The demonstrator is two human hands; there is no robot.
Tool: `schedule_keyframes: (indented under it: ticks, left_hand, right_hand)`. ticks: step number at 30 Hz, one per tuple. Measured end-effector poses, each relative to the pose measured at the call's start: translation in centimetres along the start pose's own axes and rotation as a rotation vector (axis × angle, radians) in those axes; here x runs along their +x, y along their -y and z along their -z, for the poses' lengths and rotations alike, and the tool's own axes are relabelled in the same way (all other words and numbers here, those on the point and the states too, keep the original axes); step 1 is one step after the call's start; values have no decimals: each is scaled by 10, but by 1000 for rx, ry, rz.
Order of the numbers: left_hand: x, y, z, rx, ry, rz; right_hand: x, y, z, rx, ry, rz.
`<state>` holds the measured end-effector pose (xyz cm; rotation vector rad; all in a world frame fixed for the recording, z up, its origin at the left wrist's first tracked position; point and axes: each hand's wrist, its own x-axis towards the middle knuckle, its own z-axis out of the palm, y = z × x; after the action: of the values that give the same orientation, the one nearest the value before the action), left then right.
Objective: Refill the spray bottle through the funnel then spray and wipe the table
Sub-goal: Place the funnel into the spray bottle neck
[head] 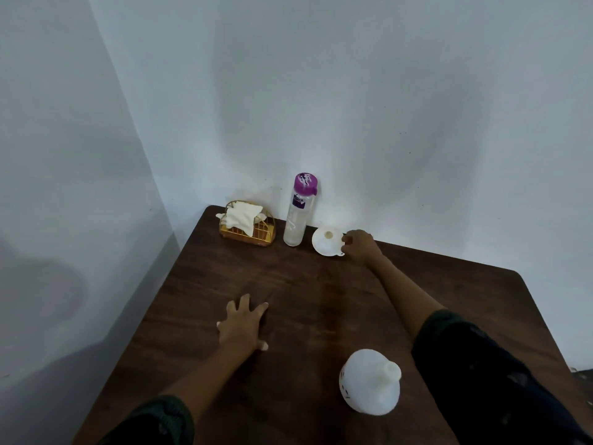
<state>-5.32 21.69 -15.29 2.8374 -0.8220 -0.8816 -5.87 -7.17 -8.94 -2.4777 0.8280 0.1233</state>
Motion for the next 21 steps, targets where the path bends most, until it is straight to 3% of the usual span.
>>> schedule_keyframes:
  ticks: [7,13,17,21]
  left_hand:
    - [3,0,-3,-9,-23,-11]
    - [3,-1,-1,28,-24,-13]
    - [4,-1,0,38,-23,-14]
    - [3,-3,0,67,-19,-7]
  right_hand:
    - [27,13,-18,-215,59,33]
    - [19,14,-29,-276,-62,103]
    - [7,7,-20,-111,-3,43]
    - [-28,-9,3,97,33,97]
